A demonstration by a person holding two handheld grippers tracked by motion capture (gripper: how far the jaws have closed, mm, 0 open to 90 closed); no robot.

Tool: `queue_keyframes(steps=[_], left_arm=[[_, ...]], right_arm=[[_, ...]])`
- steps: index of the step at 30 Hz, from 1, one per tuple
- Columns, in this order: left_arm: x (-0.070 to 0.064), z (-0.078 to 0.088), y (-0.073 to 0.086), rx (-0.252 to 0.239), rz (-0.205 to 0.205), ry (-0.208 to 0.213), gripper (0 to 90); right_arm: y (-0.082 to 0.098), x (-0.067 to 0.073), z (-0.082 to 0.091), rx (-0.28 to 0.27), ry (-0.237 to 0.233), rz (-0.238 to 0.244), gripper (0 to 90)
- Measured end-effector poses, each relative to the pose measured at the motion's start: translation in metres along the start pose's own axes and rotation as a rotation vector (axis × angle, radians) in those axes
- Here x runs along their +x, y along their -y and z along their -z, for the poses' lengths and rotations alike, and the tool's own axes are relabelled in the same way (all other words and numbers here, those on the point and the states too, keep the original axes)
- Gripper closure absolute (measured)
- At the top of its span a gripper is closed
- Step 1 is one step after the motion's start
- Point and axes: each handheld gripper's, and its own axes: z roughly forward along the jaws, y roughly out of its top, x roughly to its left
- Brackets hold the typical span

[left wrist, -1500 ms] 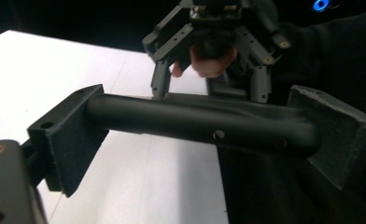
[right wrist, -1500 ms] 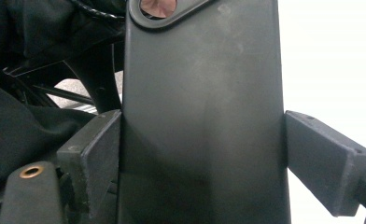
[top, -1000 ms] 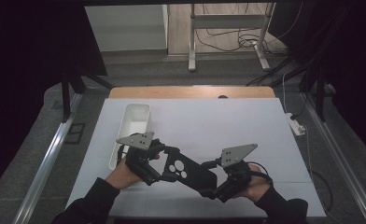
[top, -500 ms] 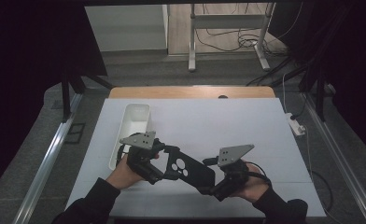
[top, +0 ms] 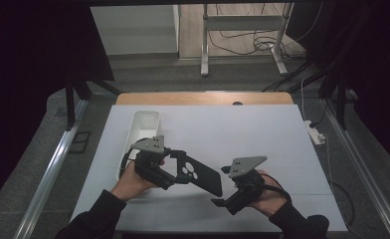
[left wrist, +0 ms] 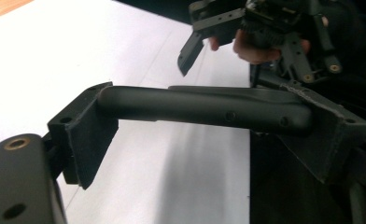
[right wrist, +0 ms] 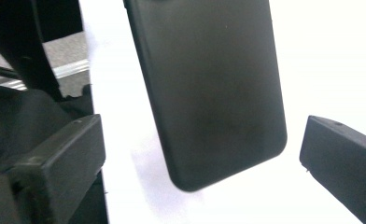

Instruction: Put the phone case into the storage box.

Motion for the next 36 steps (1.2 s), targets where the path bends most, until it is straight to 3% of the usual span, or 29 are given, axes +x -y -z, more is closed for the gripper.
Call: queue_keyframes(steps=[4, 9, 11, 16, 25, 30, 36], left_arm=[[0.001, 0.000, -0.001, 0.012, 0.016, -0.028, 15.1], [0.003, 0.001, -0.003, 0.018, 0.039, -0.066, 15.1], [0.003, 0.002, -0.004, 0.021, 0.055, -0.097, 15.1], [0.005, 0.002, -0.007, 0.026, 0.086, -0.131, 15.0], [0.008, 0.000, -0.014, 0.047, 0.127, -0.182, 14.9], [0.009, -0.002, -0.017, 0.056, 0.144, -0.197, 14.9], [0.008, -0.005, -0.018, 0.051, 0.174, -0.206, 14.9]], right_arm=[[0.001, 0.000, -0.001, -0.006, 0.048, 0.000, 0.0], [0.002, -0.001, -0.001, -0.008, 0.072, 0.003, 0.0], [0.002, -0.001, -0.001, -0.002, 0.075, -0.019, 0.0], [0.002, -0.002, -0.002, -0.003, 0.092, -0.056, 0.0], [0.001, -0.002, -0.006, -0.020, 0.136, -0.089, 0.0], [-0.001, 0.000, -0.010, 0.005, 0.146, -0.088, 0.0], [-0.004, 0.004, -0.019, 0.027, 0.211, -0.087, 0.0]])
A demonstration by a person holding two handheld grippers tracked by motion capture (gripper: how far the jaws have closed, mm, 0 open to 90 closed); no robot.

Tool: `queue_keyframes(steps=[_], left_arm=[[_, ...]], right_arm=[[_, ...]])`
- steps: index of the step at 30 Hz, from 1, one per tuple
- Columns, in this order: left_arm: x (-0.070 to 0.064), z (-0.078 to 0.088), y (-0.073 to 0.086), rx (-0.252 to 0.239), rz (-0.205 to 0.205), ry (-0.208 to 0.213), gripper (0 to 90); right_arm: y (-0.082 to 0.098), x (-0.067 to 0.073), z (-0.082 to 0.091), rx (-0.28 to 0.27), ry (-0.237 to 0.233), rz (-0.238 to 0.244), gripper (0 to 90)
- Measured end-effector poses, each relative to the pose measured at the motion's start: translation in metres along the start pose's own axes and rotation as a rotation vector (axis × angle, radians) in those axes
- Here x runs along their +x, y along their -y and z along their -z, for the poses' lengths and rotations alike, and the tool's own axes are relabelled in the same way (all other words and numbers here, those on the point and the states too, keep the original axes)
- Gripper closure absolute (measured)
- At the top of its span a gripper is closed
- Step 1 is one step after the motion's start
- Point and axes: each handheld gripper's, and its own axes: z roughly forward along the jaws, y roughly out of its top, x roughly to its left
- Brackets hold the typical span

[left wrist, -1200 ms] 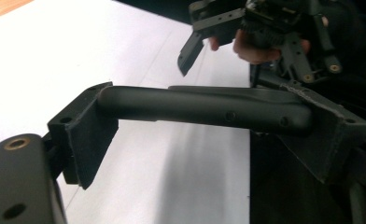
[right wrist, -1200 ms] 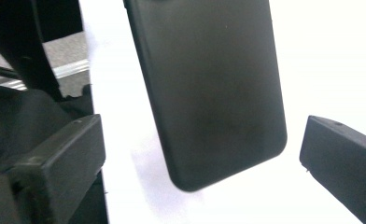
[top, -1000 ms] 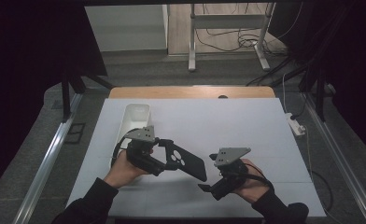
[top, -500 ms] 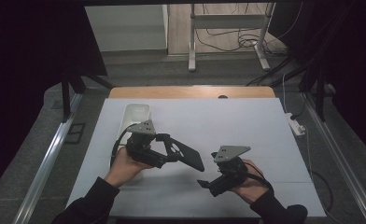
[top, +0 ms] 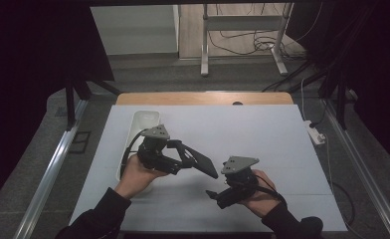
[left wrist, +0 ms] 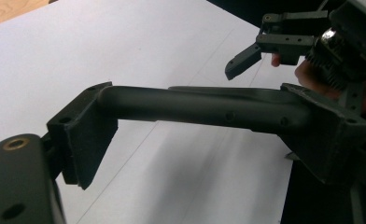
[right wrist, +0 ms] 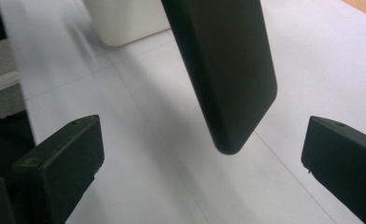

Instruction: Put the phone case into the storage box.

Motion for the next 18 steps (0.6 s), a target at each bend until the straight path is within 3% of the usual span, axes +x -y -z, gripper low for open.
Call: queue_keyframes(steps=[9, 18], left_arm=[[-0.005, -0.004, 0.001, -0.012, 0.050, 0.025, 14.9], [-0.013, -0.003, -0.003, -0.017, 0.036, 0.041, 14.9]], right_arm=[[-0.002, -0.002, -0.007, 0.021, 0.032, -0.039, 0.0], [-0.004, 0.001, -0.015, 0.055, 0.080, -0.028, 5.6]])
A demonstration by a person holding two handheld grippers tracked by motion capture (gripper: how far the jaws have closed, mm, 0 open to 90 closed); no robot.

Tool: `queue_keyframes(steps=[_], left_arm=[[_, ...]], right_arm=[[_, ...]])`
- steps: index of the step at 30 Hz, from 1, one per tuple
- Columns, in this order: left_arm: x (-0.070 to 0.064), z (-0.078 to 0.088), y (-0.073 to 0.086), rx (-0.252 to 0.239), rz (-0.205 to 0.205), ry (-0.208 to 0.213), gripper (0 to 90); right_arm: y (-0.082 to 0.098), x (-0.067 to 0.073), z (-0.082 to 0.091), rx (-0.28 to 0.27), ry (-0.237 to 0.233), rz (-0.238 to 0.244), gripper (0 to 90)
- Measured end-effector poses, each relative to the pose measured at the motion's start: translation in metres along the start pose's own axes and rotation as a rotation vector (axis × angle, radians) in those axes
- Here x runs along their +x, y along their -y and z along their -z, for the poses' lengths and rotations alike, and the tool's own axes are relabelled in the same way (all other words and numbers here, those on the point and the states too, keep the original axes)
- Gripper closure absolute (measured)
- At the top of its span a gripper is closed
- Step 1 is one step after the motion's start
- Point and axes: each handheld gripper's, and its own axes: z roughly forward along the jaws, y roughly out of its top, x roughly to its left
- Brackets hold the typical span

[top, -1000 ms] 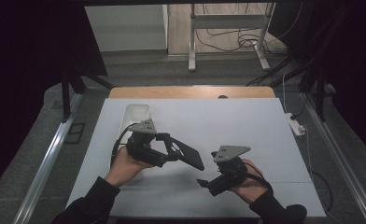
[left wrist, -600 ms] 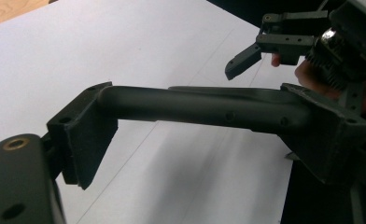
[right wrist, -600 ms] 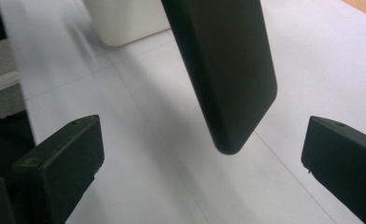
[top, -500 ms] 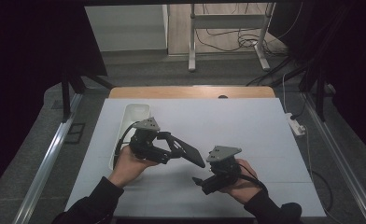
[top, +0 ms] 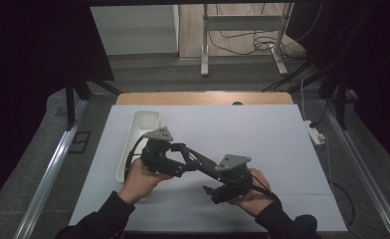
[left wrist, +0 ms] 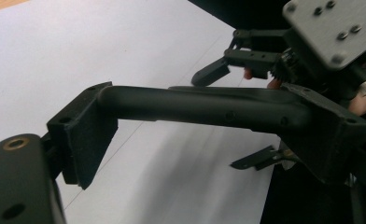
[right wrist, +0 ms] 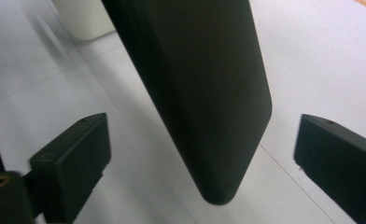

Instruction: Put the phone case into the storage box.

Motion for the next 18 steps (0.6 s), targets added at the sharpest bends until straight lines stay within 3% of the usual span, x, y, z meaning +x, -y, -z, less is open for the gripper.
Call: queue_keyframes(steps=[7, 9, 18], left_arm=[[-0.0034, 0.0004, -0.0010, -0.001, 0.005, 0.007, 14.9], [-0.0037, 0.0001, -0.0012, 0.000, 0.008, 0.010, 14.9], [-0.0049, -0.0003, -0.0013, -0.006, 0.016, 0.016, 14.8]], right_arm=[[0.0001, 0.0018, -0.0034, 0.006, 0.045, 0.046, 16.5], [0.0004, 0.0028, -0.0025, 0.002, 0.072, 0.053, 24.5], [0.0027, 0.0086, -0.0013, -0.014, 0.143, 0.117, 45.7]])
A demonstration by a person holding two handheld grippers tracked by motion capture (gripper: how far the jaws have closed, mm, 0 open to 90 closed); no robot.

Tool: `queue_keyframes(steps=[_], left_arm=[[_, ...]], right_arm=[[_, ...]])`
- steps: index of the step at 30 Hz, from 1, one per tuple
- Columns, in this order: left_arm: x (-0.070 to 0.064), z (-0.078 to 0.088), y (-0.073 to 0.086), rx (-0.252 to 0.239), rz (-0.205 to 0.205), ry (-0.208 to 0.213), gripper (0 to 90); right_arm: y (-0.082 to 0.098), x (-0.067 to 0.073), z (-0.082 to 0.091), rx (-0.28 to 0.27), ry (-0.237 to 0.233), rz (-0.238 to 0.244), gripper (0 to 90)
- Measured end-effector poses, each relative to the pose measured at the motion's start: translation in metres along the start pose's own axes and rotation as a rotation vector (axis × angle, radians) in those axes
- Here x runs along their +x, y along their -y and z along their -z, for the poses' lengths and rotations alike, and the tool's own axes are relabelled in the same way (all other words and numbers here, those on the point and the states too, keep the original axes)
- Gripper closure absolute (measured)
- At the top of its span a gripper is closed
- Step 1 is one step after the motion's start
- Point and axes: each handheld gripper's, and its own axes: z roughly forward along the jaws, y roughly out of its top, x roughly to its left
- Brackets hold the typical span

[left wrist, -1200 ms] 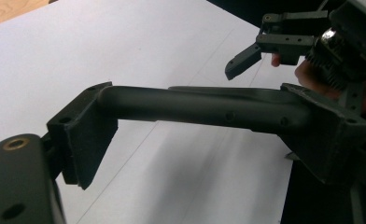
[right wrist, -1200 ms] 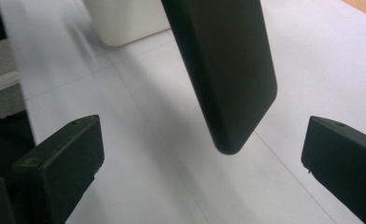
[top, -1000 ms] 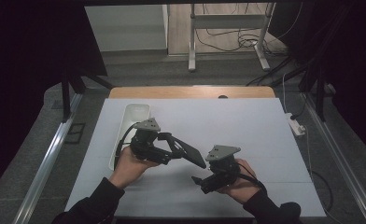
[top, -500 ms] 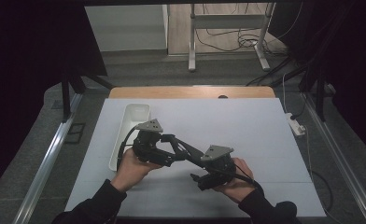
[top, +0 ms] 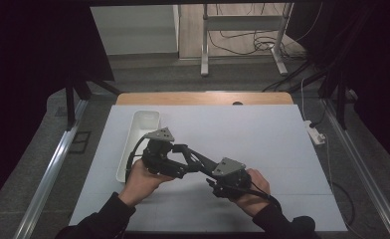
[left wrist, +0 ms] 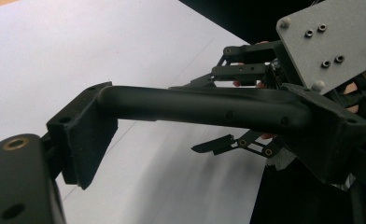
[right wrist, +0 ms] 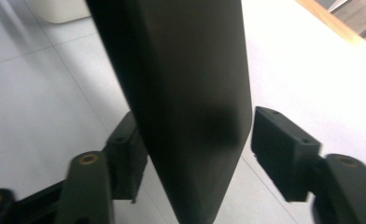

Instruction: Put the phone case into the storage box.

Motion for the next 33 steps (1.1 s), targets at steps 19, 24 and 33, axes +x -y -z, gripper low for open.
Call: queue_keyframes(steps=[19, 24, 33], left_arm=[[0.005, 0.000, 0.001, -0.048, 0.007, -0.010, 12.7], [0.010, 0.001, 0.003, -0.073, 0.043, 0.001, 11.9], [0.011, 0.001, 0.003, -0.054, -0.003, -0.049, 5.7]], right_arm=[[-0.001, 0.003, 0.003, 0.001, 0.014, 0.051, 79.5], [-0.002, 0.004, 0.004, -0.009, 0.023, 0.075, 82.2], [-0.002, 0.001, 0.006, -0.007, -0.008, 0.055, 84.1]])
